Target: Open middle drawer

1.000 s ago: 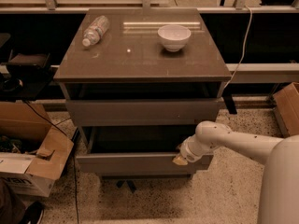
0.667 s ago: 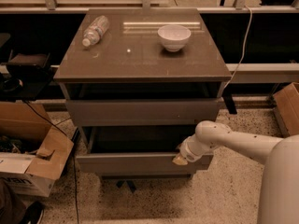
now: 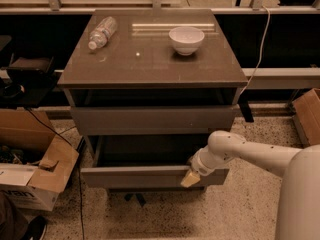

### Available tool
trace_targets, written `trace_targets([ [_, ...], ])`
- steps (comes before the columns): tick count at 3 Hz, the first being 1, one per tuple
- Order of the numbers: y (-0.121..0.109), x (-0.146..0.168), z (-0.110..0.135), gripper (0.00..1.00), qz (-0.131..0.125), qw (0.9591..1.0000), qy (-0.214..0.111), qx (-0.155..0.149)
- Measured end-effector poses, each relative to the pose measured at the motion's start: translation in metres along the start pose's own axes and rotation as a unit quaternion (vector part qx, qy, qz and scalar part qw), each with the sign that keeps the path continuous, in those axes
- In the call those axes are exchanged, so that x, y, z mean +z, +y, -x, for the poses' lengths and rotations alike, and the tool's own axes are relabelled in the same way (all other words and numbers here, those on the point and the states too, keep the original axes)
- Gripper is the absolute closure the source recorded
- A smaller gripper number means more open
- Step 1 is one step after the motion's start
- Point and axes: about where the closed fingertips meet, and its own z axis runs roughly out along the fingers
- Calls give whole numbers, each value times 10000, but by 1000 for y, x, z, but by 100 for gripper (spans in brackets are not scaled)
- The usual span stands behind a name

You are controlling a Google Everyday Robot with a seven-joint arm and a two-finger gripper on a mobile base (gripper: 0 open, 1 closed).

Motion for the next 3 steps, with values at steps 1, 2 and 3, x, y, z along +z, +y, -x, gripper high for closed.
trace_targets([
  [1,11,1,-4,0,142,9999,27,-24],
  [2,11,1,-4,0,144,9999,28,-24],
  [3,55,8,-25,26,745,9968,246,-175],
])
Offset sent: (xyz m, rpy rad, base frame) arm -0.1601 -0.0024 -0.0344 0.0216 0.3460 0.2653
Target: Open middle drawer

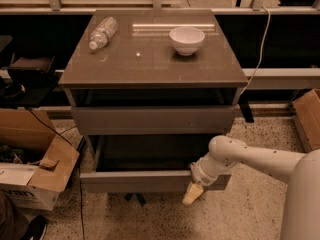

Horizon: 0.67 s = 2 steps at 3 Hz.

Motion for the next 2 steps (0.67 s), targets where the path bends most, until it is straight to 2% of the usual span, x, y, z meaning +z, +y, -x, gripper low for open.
trace_targets([
  [2,2,-13,6,72,0,10000,0,0],
])
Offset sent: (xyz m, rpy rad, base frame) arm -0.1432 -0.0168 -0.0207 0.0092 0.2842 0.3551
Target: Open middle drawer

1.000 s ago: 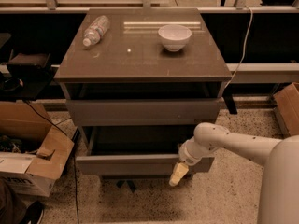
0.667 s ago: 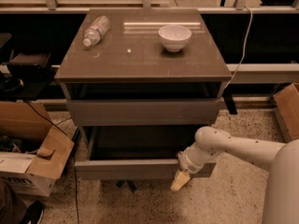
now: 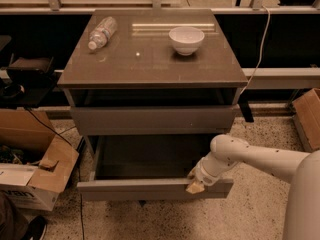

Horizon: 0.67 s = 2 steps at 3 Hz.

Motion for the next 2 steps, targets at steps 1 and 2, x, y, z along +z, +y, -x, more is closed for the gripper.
trace_targets([
  [1,0,0,0,71,0,10000,0,0],
  [2,1,2,2,48,76,9999,110,-77],
])
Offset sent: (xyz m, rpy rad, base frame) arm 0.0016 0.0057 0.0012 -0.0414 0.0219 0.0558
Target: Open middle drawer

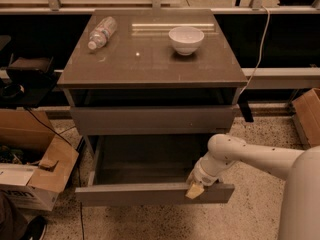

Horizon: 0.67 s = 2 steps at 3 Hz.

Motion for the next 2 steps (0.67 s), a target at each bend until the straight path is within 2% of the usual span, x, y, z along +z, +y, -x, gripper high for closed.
trace_targets([
  [1,17,6,0,25,209,9991,323,-151],
  [2,44,16,-9,2,535,9966,605,-188],
])
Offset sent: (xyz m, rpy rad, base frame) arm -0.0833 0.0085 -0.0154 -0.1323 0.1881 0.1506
